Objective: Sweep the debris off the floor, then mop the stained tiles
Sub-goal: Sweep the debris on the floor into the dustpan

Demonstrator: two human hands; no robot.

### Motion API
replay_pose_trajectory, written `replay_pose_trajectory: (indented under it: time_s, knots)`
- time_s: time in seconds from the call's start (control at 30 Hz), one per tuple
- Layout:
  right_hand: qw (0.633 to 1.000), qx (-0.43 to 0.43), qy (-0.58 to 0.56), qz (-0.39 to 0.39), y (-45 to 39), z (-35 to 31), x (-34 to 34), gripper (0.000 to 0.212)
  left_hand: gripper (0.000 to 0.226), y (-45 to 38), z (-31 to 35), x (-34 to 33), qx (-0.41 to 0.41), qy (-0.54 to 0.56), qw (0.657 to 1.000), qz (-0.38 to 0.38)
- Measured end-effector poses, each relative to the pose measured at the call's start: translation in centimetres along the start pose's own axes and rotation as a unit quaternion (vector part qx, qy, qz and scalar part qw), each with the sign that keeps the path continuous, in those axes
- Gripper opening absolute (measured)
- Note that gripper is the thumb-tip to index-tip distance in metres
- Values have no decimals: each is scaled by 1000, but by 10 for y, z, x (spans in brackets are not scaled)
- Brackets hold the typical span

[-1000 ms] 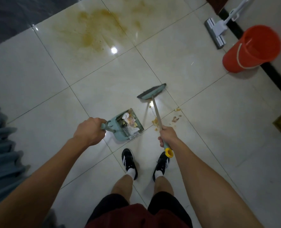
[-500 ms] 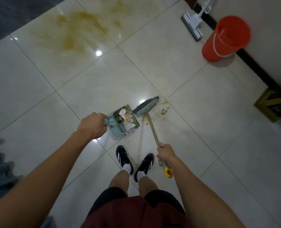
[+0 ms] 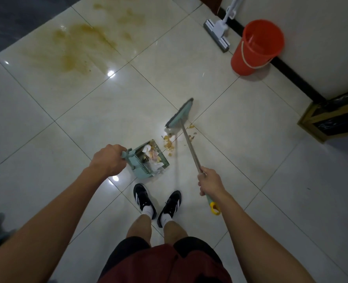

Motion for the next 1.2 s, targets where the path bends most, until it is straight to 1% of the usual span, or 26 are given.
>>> replay_pose_trajectory:
  time_s: [0.07, 0.13, 0.2, 0.27, 0.3, 0.33, 0.43, 0.57, 0.7, 0.87, 1.07, 1.2]
  knots:
    - [999, 20, 46, 3, -7, -4, 11, 47, 9, 0, 2, -2, 3, 3, 1000, 0]
    - [992, 38, 117, 16, -14, -6, 23, 45, 13, -1, 4, -3, 6, 1, 1000, 2]
    - [986, 27, 162, 29, -23, -3, 33, 49, 15, -2, 5, -5, 6, -2, 1000, 2]
    - [993, -4, 119, 15, -36, 3, 37, 61, 15, -2, 6, -7, 9, 0, 1000, 3]
    - [995, -16, 97, 12, -42, 5, 39, 63, 16, -2, 6, -9, 11, 1, 1000, 5]
    - [995, -20, 93, 13, -49, 5, 44, 60, 18, -2, 6, -10, 12, 1, 1000, 9]
    - [989, -15, 145, 33, -65, 4, 59, 40, 21, -1, 4, -15, 17, 7, 1000, 23]
    - [985, -58, 159, 22, -71, 12, 63, 35, 22, 3, -1, -23, 24, 14, 999, 22]
    - [983, -94, 156, -22, -59, 23, 46, 35, 21, 6, -7, -27, 25, 16, 999, 27]
    - [974, -81, 198, -79, -33, 28, 11, 43, 23, 11, -21, -31, 21, 15, 999, 41]
    - [978, -75, 167, -100, 5, 30, -49, 51, 24, 13, -40, -36, 9, 27, 999, 39]
    - [981, -69, 140, -111, 29, 31, -87, 42, 28, 13, -44, -41, -6, 38, 999, 32]
Point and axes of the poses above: each hand's wrist, its own y-axis away from the middle knuckle, its own x-axis out of the back of the hand, z = x × y, the point moved 8 cm from there along -y, towards the middle knuckle, and after that the axes turned 14 degrees about x, right-handed, at the moved point
